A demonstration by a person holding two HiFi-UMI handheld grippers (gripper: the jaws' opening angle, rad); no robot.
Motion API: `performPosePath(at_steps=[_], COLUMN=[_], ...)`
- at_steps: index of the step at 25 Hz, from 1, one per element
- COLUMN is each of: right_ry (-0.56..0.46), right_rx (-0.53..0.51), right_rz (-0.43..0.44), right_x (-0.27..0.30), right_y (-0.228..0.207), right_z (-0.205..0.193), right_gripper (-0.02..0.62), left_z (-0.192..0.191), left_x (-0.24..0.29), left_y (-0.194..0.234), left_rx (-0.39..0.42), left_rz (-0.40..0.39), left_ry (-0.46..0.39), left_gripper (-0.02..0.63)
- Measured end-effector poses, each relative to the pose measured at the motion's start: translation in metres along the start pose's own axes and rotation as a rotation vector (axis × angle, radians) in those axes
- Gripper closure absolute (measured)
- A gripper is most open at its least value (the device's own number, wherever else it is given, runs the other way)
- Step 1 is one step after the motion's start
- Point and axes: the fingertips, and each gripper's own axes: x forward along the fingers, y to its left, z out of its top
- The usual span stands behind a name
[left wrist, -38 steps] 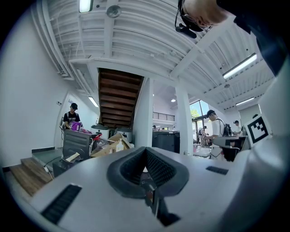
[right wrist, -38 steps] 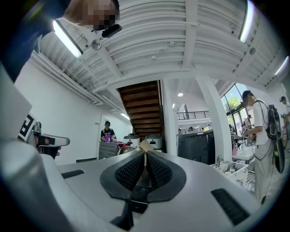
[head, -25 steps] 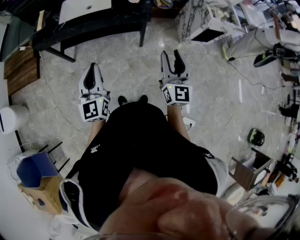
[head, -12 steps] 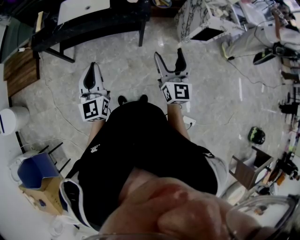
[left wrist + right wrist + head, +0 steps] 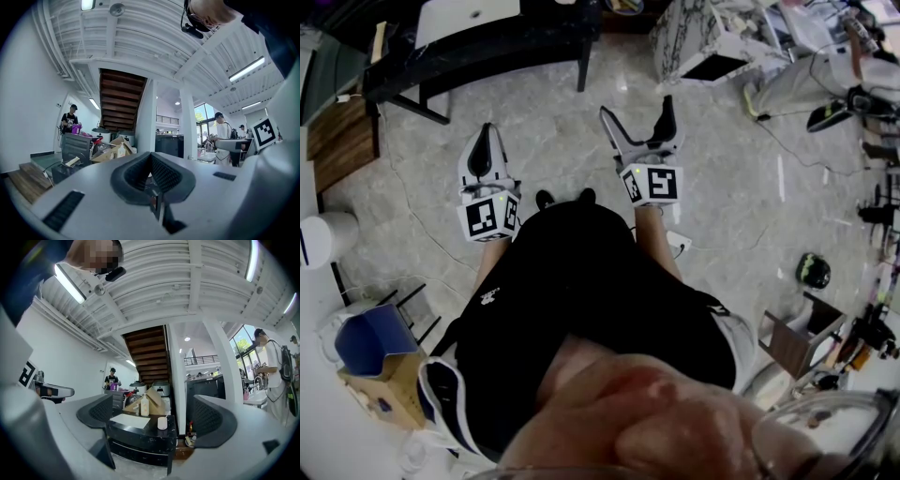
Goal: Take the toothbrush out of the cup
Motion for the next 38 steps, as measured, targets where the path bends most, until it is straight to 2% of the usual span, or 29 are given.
performPosePath(at_steps=[13,26,30,38], right_ry=[0.016,0.009,0.008,-0.001], right_rx=[-0.01,-0.035,-0.035,-0.034], right_rz=[-0.033,-0.08,-0.092,-0.113], right_x=[-0.007,-0.007,-0.005,0.013], right_y=[0.006,0.046,0.058,0.056], right_z=[0.005,0.006,0.002,-0.001], right_gripper=[0.081,0.081,0.081,0.081], left_z=[0.005,0.005,0.001,-0.004], left_x=[-0.012,-0.031,-0.035,-0.017], left_y=[0.012,0.053,0.074,0.094], left_rx=[-0.008,-0.012,-0.01,-0.016], left_rz=[-0.002,-0.029,-0.017,-0.008], left_ry=[0.006,0.011,0.016,0.016], left_gripper=[0.601,0.601,0.601,0.601])
